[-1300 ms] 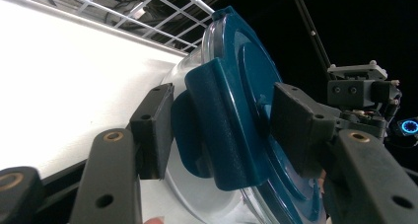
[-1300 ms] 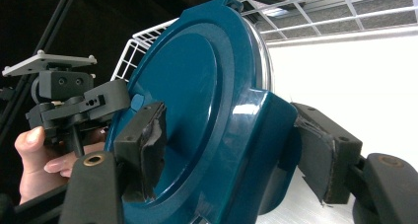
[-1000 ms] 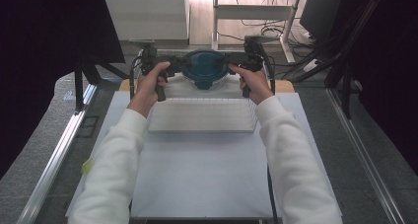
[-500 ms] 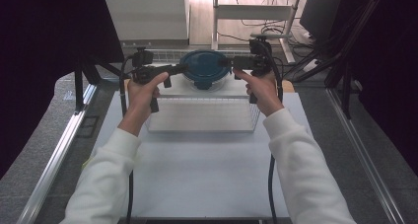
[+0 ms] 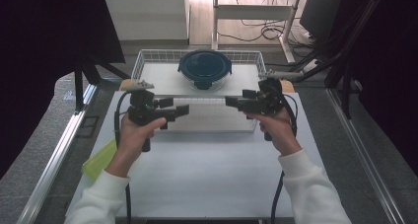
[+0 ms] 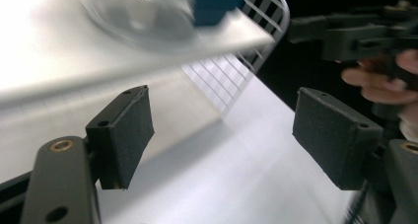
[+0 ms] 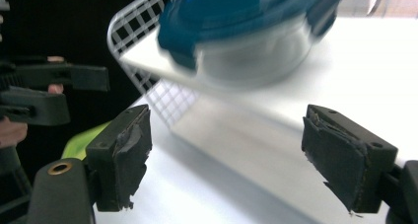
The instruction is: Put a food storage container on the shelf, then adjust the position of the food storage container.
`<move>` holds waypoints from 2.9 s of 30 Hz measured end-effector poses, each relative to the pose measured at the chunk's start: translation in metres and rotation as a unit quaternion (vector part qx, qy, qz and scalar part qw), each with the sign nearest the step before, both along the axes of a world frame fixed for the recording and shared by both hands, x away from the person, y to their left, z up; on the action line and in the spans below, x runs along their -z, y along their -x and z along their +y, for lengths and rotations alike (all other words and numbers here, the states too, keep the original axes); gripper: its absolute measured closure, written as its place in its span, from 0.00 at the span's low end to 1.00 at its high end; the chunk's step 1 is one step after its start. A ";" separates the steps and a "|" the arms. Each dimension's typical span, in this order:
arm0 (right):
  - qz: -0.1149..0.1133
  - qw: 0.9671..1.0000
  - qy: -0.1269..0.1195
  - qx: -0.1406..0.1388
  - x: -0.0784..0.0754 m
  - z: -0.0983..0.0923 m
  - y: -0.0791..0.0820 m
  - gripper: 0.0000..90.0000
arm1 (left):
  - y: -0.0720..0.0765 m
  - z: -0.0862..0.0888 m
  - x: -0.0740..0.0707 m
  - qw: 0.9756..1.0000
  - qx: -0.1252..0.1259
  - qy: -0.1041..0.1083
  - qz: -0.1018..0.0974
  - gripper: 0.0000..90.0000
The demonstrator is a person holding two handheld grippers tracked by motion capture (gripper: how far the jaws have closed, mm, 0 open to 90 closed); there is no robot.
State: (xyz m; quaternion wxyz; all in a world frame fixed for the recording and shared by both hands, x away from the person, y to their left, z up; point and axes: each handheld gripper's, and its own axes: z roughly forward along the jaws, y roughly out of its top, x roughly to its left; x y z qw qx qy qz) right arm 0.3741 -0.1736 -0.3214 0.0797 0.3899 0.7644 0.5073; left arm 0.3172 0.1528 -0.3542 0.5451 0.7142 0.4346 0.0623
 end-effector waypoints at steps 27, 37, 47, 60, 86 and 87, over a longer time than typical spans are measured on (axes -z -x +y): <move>0.034 0.996 0.083 -0.020 0.135 -0.031 0.087 0.25 | 0.076 0.002 0.103 0.992 -0.007 -0.122 0.045 0.26; 0.044 0.995 0.086 -0.012 0.143 -0.035 0.089 0.26 | 0.076 -0.003 0.115 0.990 0.005 -0.132 0.059 0.28; 0.044 0.995 0.089 -0.013 0.143 -0.037 0.086 0.26 | 0.094 0.009 0.097 0.988 0.004 -0.141 0.056 0.30; 0.042 0.995 0.090 0.002 0.141 -0.041 0.088 0.26 | 0.117 0.066 0.079 0.986 -0.051 -0.147 0.052 0.32; 0.058 0.994 0.097 0.008 0.148 -0.044 0.084 0.26 | 0.029 0.188 0.109 0.963 -0.185 -0.166 0.103 0.57; 0.057 0.994 0.098 0.008 0.149 -0.044 0.084 0.26 | 0.024 0.189 0.112 0.962 -0.186 -0.168 0.110 0.62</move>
